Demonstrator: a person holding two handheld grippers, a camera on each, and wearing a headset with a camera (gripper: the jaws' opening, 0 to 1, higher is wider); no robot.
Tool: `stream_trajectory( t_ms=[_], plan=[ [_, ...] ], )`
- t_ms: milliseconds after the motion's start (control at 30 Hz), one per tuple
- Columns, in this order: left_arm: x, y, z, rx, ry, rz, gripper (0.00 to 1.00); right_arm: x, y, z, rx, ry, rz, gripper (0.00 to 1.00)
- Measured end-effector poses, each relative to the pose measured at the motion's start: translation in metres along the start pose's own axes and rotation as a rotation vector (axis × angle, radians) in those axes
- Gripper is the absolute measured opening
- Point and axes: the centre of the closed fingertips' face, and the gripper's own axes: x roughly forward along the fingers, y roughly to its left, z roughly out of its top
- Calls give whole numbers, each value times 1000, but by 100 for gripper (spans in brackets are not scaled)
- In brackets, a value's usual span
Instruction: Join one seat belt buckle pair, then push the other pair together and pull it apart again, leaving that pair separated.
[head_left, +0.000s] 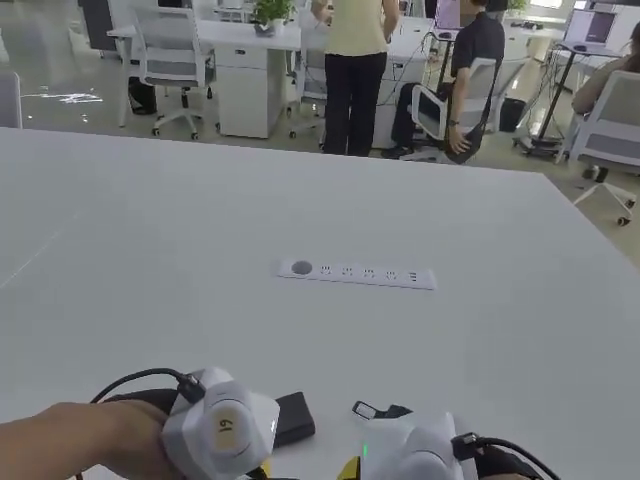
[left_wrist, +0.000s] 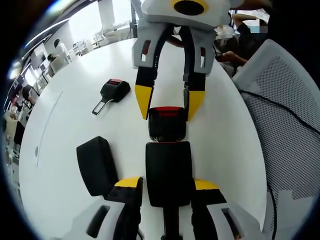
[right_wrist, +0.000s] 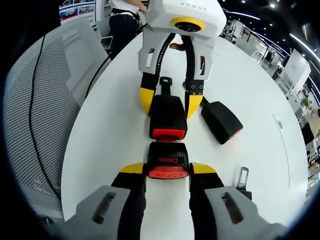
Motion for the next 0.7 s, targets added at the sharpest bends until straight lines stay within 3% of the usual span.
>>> stream_trajectory(
  t_ms=[133, 267, 467, 700],
  plan=[
    [-2, 2, -4, 20, 21, 11, 41, -1, 0, -2, 15, 12, -6, 37],
    [-4, 3, -4, -1, 10, 20, 44, -6, -1, -1, 24, 2, -15, 39],
    [-15, 9, 1, -20, -13, 32, 45, -16, -4, 2, 33, -14, -36, 43],
    [-29, 8, 11, -46, -39, 51, 48, -30, -9, 3, 54, -27, -59, 46]
  ],
)
